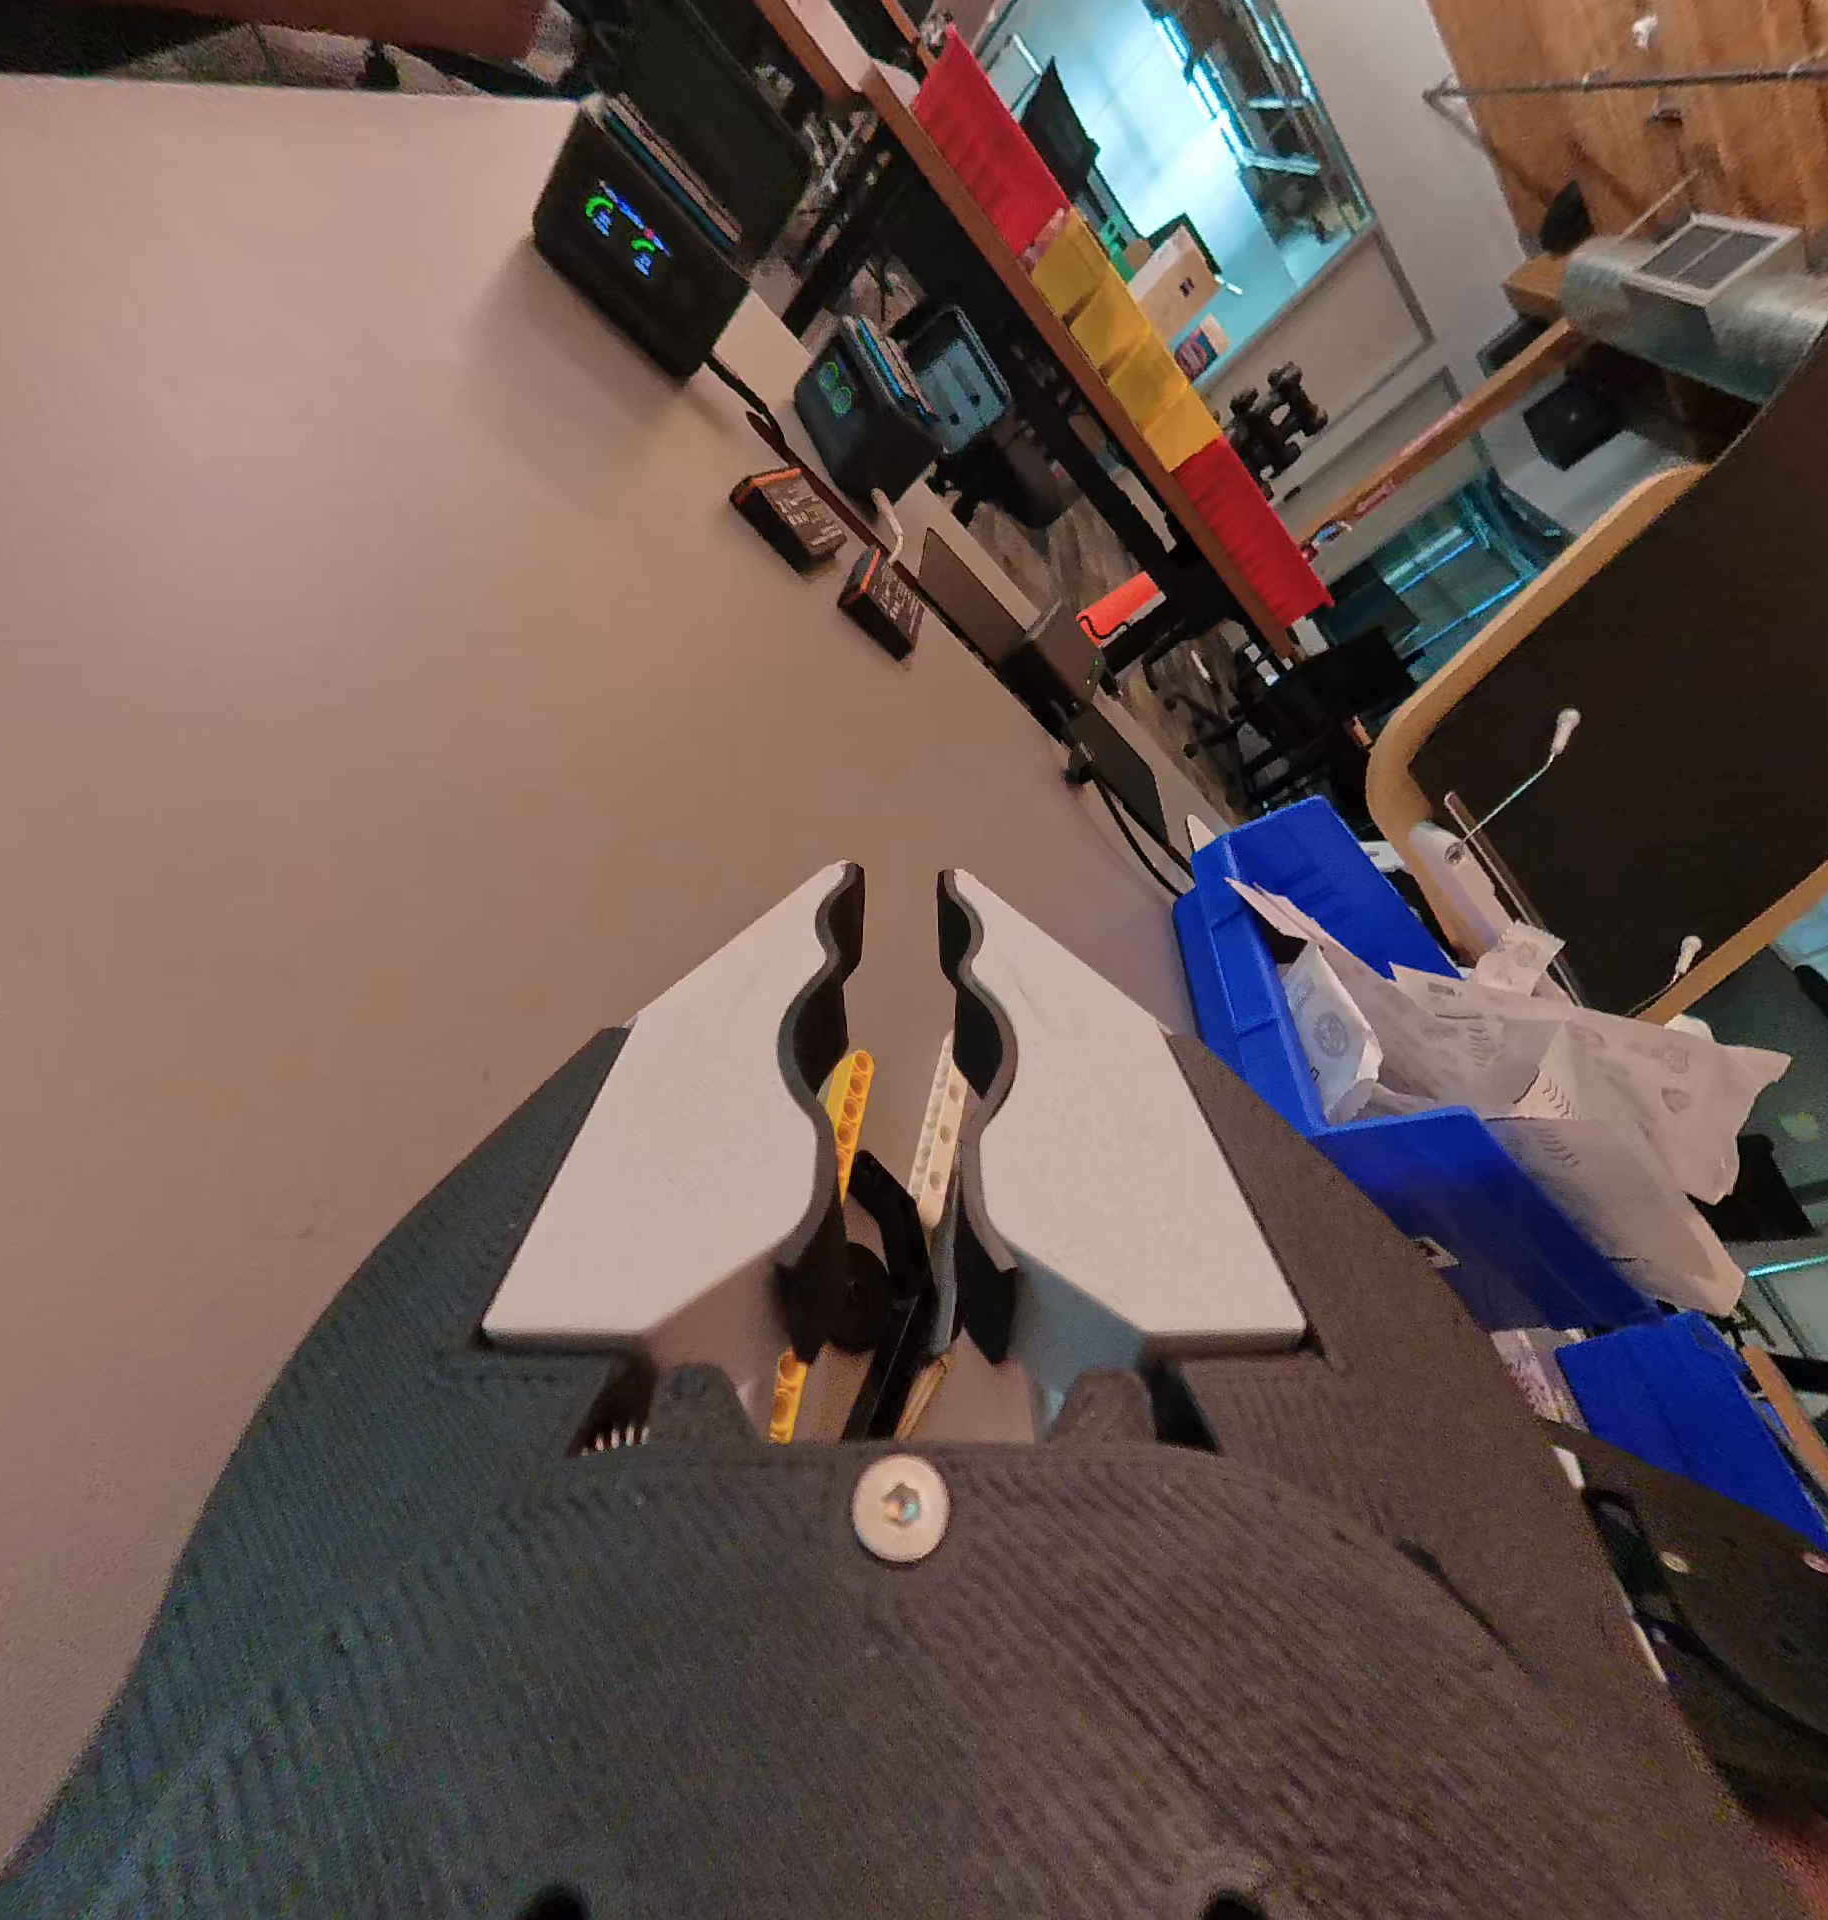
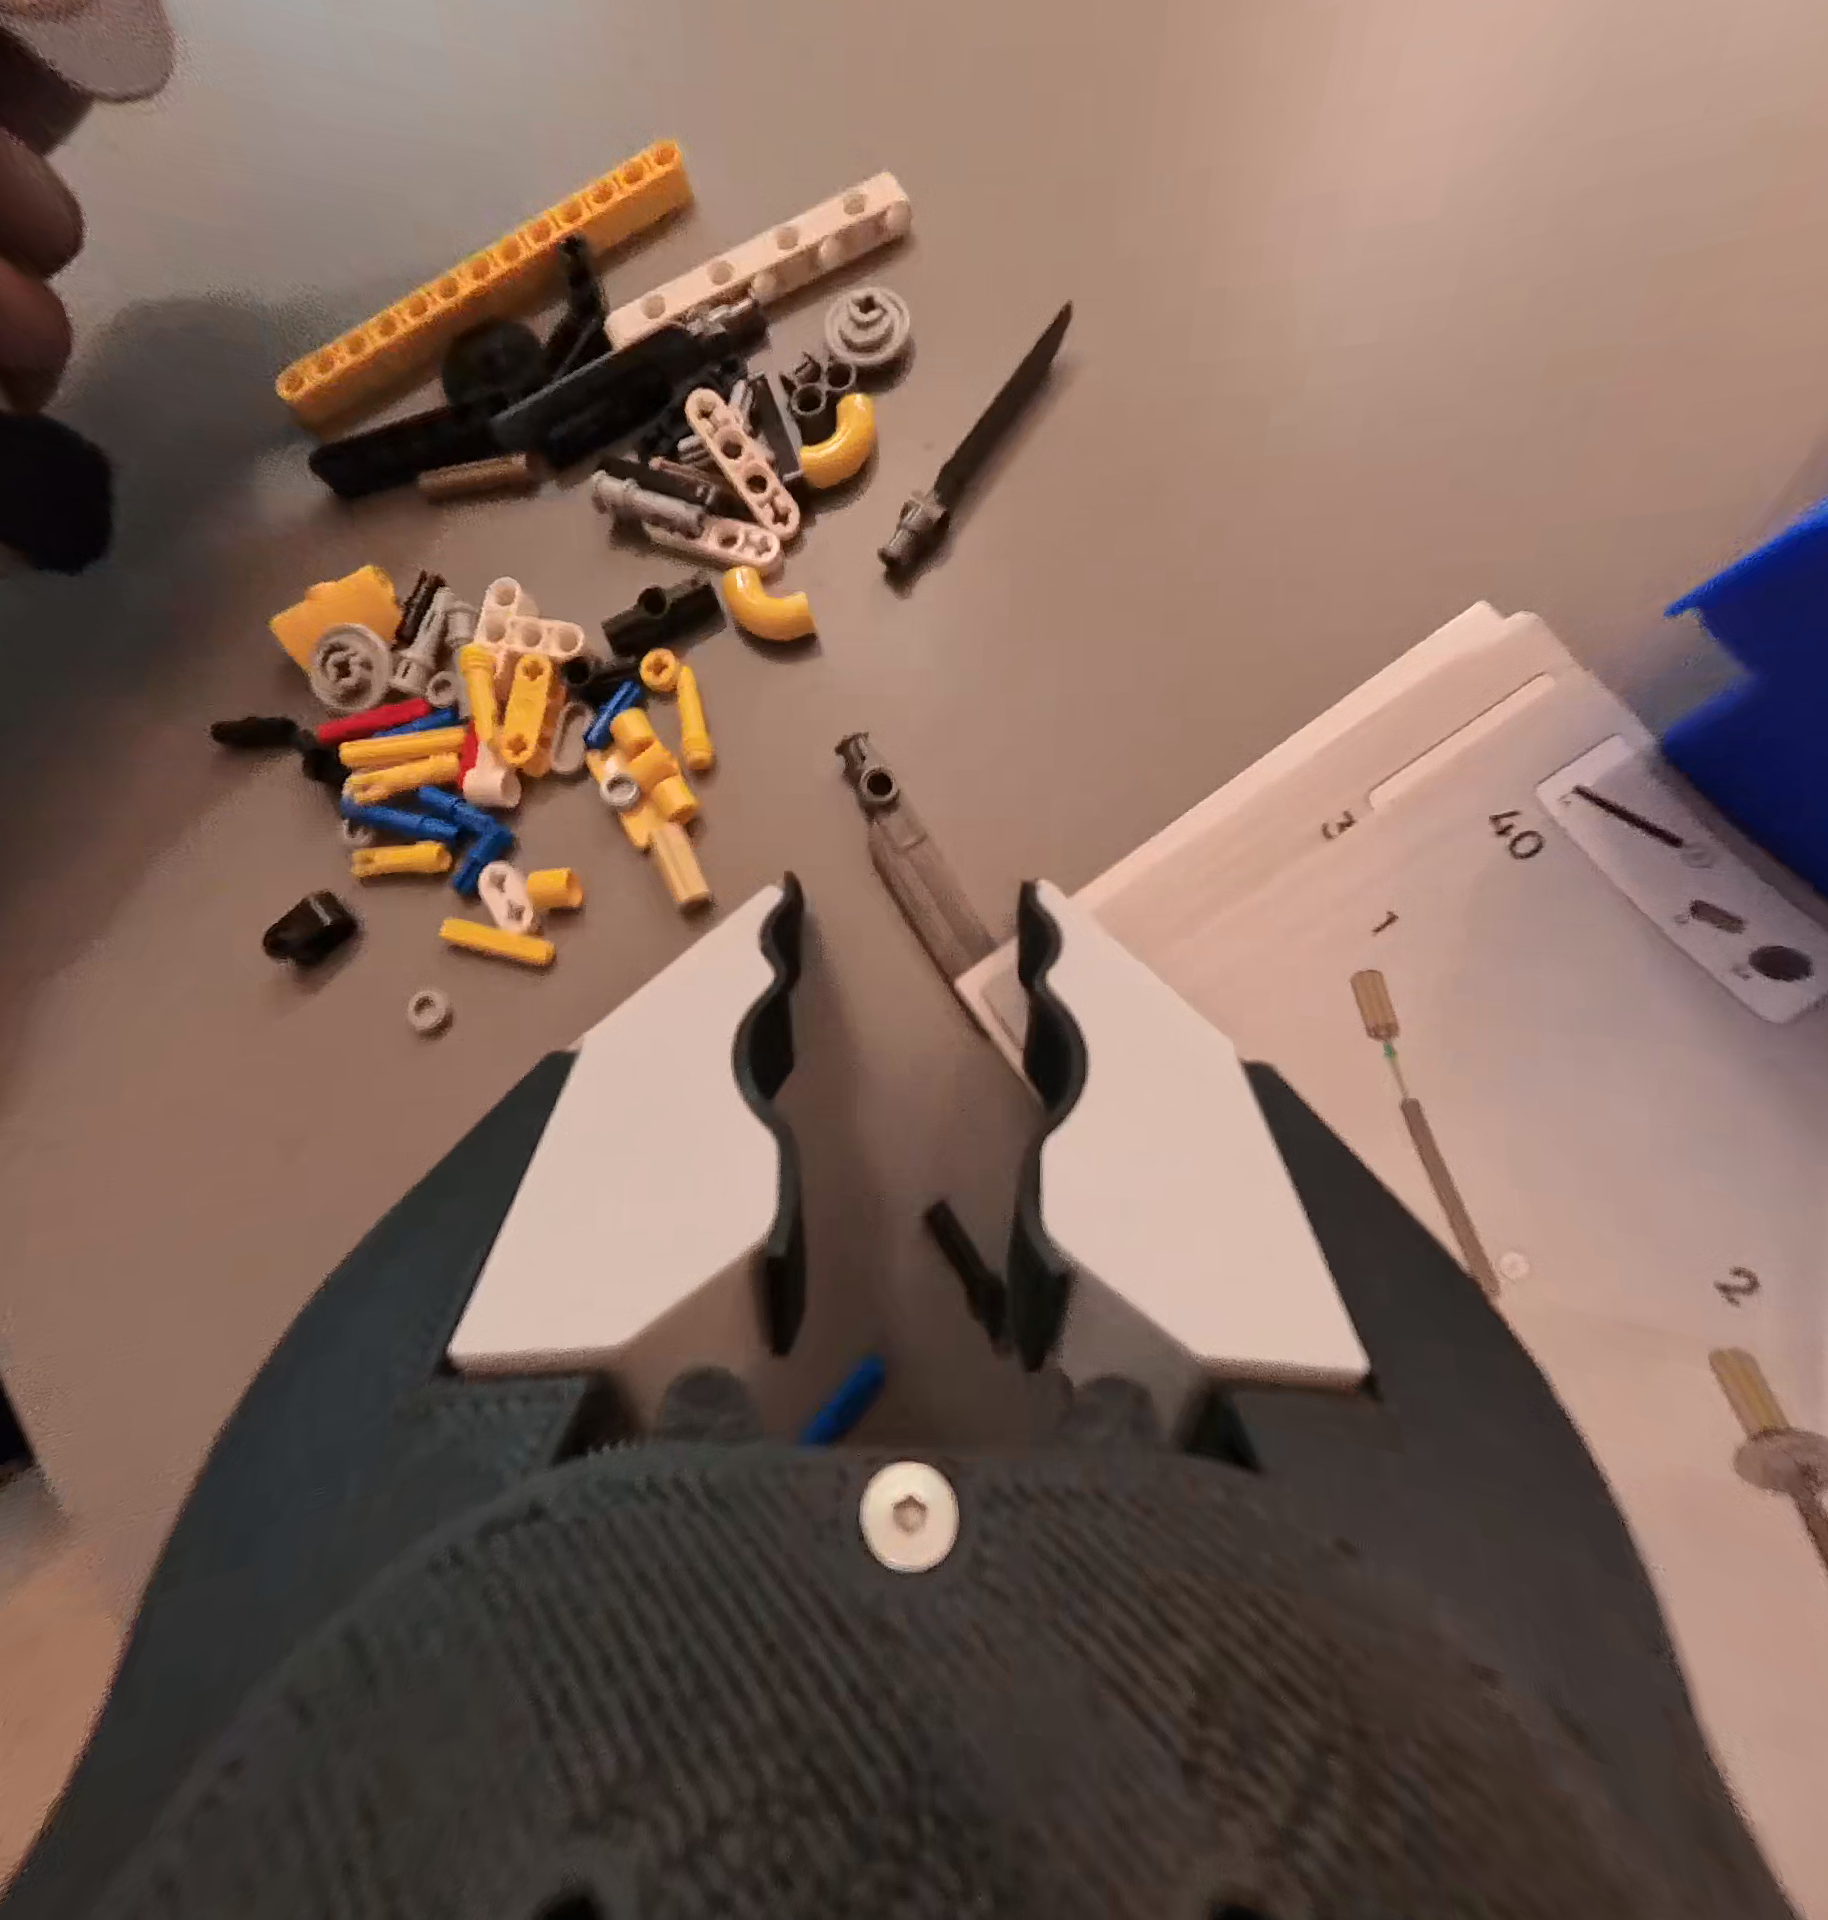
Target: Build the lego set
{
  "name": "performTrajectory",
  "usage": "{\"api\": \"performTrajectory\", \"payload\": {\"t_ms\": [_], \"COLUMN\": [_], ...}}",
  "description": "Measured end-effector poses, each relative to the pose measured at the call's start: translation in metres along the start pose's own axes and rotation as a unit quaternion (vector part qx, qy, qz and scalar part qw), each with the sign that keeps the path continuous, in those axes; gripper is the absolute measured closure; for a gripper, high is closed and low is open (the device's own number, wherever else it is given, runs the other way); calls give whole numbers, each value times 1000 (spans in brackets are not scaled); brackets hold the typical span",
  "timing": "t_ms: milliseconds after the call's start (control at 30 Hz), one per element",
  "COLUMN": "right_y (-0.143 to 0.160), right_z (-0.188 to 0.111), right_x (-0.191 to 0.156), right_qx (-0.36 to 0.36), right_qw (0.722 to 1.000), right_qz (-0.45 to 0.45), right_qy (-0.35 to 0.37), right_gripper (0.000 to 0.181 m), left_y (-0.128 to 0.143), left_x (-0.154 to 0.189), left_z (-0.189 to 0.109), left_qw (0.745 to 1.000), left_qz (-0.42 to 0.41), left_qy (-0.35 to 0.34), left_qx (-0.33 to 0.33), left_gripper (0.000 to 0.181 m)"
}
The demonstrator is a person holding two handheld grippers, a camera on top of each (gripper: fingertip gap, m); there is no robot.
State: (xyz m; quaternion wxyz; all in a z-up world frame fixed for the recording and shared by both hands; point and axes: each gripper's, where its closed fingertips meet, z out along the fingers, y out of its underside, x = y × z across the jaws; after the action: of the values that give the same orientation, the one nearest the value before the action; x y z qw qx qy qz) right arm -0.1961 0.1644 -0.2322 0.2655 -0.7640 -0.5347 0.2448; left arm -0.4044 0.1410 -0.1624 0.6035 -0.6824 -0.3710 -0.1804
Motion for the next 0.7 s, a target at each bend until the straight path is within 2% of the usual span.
{"api": "performTrajectory", "payload": {"t_ms": [67,133,333,433,567,700], "right_y": [-4,-7,-30,-37,-42,-24], "right_z": [4,8,20,24,10,4], "right_x": [1,-3,-25,-32,-21,-5], "right_qx": [0,-3,18,21,43,17], "right_qw": [1000,1000,999,999,999,1000], "right_qz": [11,19,-8,-19,-25,10], "right_qy": [-6,-18,-32,-35,-5,10], "right_gripper": [158,168,179,175,168,166], "left_y": [-4,-6,-1,0,-2,-1], "left_x": [-2,-3,0,0,-1,0], "left_z": [-2,-3,0,0,-2,-1], "left_qw": [1000,1000,1000,1000,1000,1000], "left_qz": [-11,-21,-14,-9,-11,-12], "left_qy": [4,8,8,4,3,6], "left_qx": [6,10,1,0,5,2], "left_gripper": [168,168,168,168,168,168]}}
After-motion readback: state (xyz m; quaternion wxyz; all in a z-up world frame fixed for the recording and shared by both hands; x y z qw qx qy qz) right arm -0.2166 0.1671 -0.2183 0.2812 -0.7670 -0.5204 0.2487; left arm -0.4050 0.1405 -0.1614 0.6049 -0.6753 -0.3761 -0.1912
